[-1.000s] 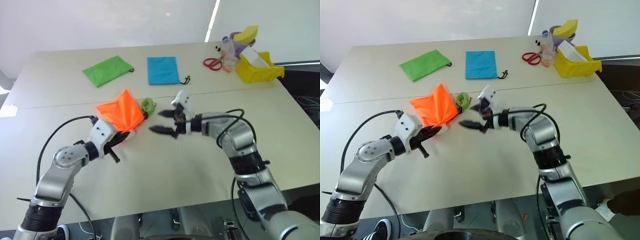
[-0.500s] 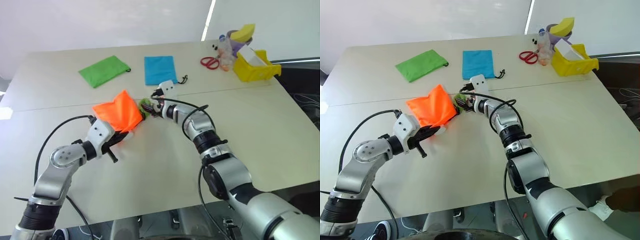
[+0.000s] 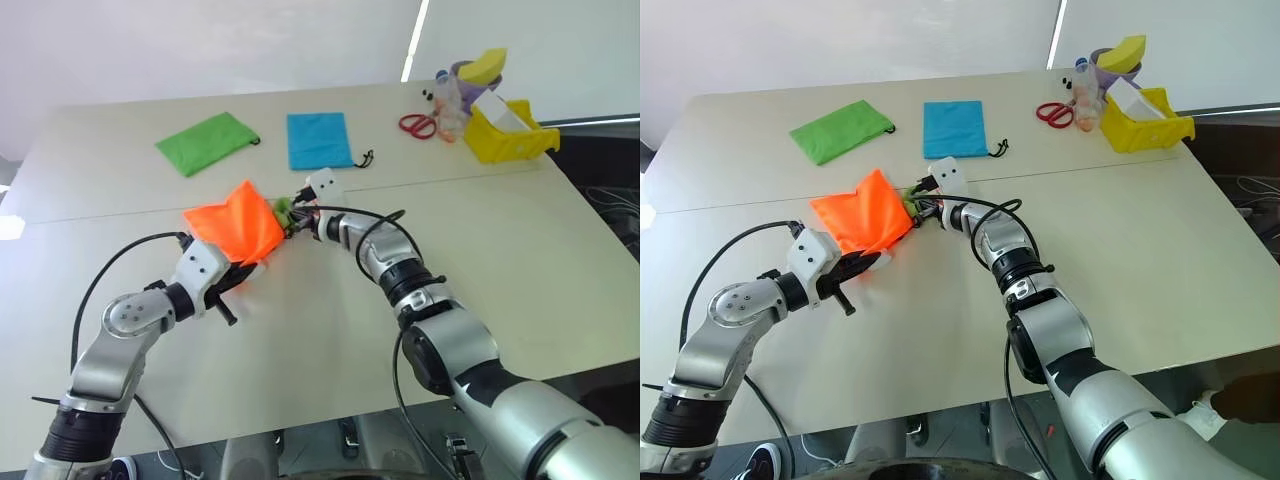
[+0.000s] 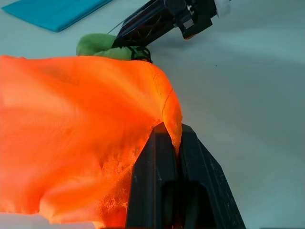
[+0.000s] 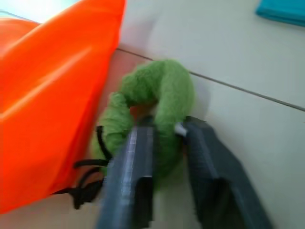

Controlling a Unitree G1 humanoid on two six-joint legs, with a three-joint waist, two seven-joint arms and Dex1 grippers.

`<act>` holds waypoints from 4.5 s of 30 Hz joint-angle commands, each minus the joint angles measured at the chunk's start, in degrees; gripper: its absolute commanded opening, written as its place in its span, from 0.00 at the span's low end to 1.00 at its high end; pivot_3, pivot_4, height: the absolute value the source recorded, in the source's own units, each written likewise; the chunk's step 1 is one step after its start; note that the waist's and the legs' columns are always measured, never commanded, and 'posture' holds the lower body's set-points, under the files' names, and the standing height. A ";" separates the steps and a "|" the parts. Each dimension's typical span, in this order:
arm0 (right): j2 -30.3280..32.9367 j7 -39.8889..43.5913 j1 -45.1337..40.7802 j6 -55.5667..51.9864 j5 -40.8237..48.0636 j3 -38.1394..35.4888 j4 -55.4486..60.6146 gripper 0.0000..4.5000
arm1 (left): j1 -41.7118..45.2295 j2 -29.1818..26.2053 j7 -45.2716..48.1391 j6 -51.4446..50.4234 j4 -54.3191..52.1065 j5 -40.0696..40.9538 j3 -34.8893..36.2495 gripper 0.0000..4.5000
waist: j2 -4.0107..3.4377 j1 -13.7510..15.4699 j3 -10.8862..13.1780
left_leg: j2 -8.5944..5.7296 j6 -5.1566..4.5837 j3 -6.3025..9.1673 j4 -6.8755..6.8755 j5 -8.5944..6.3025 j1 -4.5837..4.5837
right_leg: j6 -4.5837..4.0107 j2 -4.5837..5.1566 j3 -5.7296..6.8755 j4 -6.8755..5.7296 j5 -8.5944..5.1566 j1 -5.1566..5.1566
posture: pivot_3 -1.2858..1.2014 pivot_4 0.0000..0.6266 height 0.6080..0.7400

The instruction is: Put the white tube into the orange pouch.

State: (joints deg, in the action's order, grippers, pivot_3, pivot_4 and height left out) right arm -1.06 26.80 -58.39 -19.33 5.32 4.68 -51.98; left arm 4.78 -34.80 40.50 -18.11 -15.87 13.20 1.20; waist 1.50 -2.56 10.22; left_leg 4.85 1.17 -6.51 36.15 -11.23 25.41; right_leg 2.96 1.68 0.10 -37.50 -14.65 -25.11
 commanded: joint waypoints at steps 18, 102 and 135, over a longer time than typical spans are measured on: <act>32.76 21.43 34.10 -33.11 17.65 -6.18 63.37 0.02 | -1.10 -1.17 3.03 3.06 0.26 1.55 1.93 0.00 | -0.02 0.18 0.00 | 0.02 0.01 0.08 -0.08 -0.01 0.01 | -0.17 0.11 -0.01 0.07 -0.11 -0.01 | 0.52 0.24 0.96; 34.24 16.74 37.97 -22.35 19.54 -2.90 64.74 0.00 | 51.00 12.53 46.40 17.51 57.97 -14.86 -25.01 0.32 | 0.01 1.82 0.00 | -0.17 -0.19 0.40 0.94 -0.07 0.20 | 0.04 -0.26 0.03 -0.16 -0.11 0.23 | 0.52 0.24 0.96; 33.98 17.32 36.98 -21.62 18.33 -2.46 63.98 0.00 | 49.23 11.23 45.64 19.35 53.84 -18.36 -25.90 0.05 | 0.01 1.83 0.00 | -0.17 -0.19 0.39 0.99 -0.07 0.17 | 0.04 -0.26 0.03 -0.27 -0.11 0.23 | 0.52 0.24 0.96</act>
State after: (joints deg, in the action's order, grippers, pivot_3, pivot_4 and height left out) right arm 32.85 43.81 -20.35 -42.10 23.34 2.88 11.18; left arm 54.55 -23.49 86.39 0.64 39.14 -4.95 -24.99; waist 1.51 -0.73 10.22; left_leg 4.68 0.99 -6.11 37.14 -11.29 25.58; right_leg 3.00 1.42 0.13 -37.77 -14.76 -24.88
